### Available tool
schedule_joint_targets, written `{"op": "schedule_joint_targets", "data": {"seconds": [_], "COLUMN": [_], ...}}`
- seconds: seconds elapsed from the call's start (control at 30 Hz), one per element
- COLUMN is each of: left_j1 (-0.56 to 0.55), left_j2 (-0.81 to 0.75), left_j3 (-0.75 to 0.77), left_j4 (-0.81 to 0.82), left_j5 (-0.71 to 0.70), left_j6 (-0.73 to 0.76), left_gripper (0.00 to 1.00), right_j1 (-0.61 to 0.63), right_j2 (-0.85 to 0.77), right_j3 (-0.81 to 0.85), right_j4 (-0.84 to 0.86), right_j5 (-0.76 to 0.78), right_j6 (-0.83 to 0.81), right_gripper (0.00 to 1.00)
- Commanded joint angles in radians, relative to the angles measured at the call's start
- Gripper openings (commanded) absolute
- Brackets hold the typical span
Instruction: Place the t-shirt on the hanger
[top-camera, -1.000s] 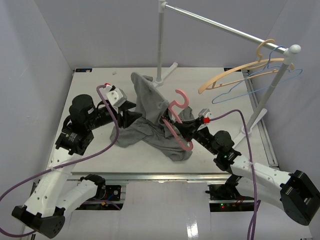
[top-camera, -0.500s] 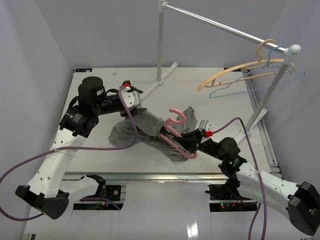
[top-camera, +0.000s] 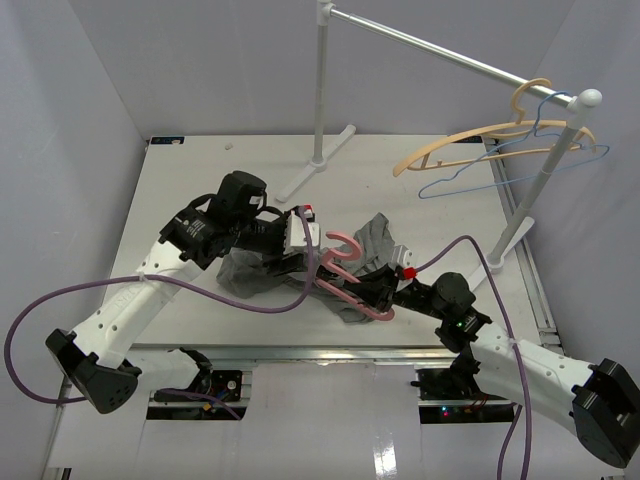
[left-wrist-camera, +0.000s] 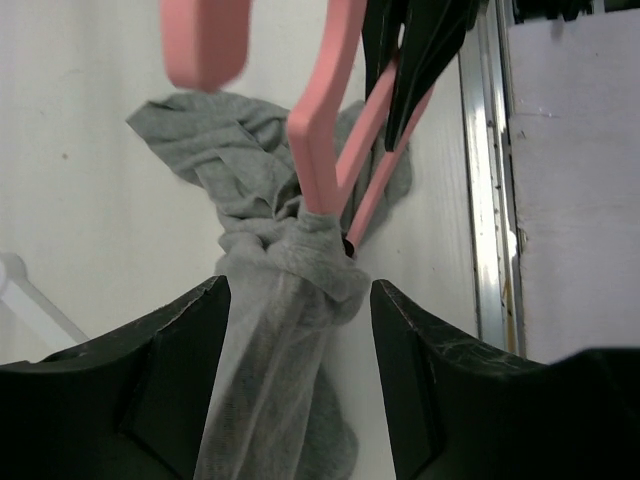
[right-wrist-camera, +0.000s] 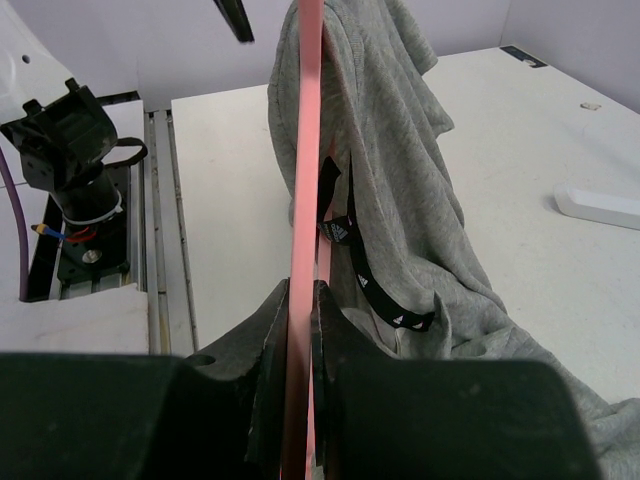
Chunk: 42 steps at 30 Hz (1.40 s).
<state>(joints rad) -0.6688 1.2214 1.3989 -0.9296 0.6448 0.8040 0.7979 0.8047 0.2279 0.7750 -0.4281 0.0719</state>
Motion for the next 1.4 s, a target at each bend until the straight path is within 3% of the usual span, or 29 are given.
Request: {"op": "schedule_joint_targets", "data": {"seconds": [0.0,0.27,0.37,0.47,0.53,0.63,0.77,0.87,0.97,1.0,1.17,1.23,1.37], "left_j1": [-0.008,-0.008,-0.008,-0.008,-0.008,-0.008,-0.008,-0.008,-0.007,-0.006,-0.009,-0.009,-0.009], "left_j2": [-0.031,-0.052,-0.047,-0.042,-0.05,-0.069,-0.114,-0.139,-0.182,-0.199,-0.22,-0.207,-0.127], "left_j3": [-0.052,-0.13,-0.138,-0.134,-0.14,-0.17,-0.224,-0.235,-0.26,-0.275,-0.289,-0.264,-0.199], "left_j4": [-0.038,0.023,0.029,0.058,0.083,0.13,0.189,0.188,0.179,0.174,0.155,0.155,0.077], "left_j5": [-0.033,0.002,0.022,0.012,0.019,0.011,-0.072,-0.073,0.009,0.035,0.043,0.023,0.013], "left_j6": [0.009,0.015,-0.004,-0.035,-0.053,-0.096,-0.157,-0.204,-0.195,-0.182,-0.195,-0.245,-0.292], "left_gripper": [0.69,0.64,0.45,0.06,0.0,0.0,0.0,0.0,0.0,0.03,0.47,0.56,0.61], "right_j1": [-0.003,-0.002,-0.002,-0.002,-0.003,-0.002,-0.002,-0.002,-0.002,-0.002,-0.002,-0.002,-0.002], "right_j2": [-0.014,-0.021,-0.01,0.004,0.015,0.021,0.004,-0.018,-0.025,-0.023,-0.03,-0.059,-0.1], "right_j3": [0.031,0.056,0.064,0.083,0.093,0.113,0.137,0.156,0.165,0.167,0.17,0.163,0.172], "right_j4": [0.054,0.041,0.041,0.019,0.003,-0.016,-0.055,-0.084,-0.091,-0.091,-0.112,-0.125,-0.178], "right_j5": [-0.037,-0.078,-0.091,-0.104,-0.103,-0.085,-0.023,-0.004,-0.026,-0.047,-0.166,-0.181,-0.209], "right_j6": [-0.02,-0.024,-0.026,-0.031,-0.031,-0.021,0.003,0.002,-0.027,-0.04,-0.144,-0.166,-0.213], "right_gripper": [0.08,0.08,0.08,0.08,0.08,0.09,0.19,0.17,0.08,0.08,0.08,0.08,0.08]}}
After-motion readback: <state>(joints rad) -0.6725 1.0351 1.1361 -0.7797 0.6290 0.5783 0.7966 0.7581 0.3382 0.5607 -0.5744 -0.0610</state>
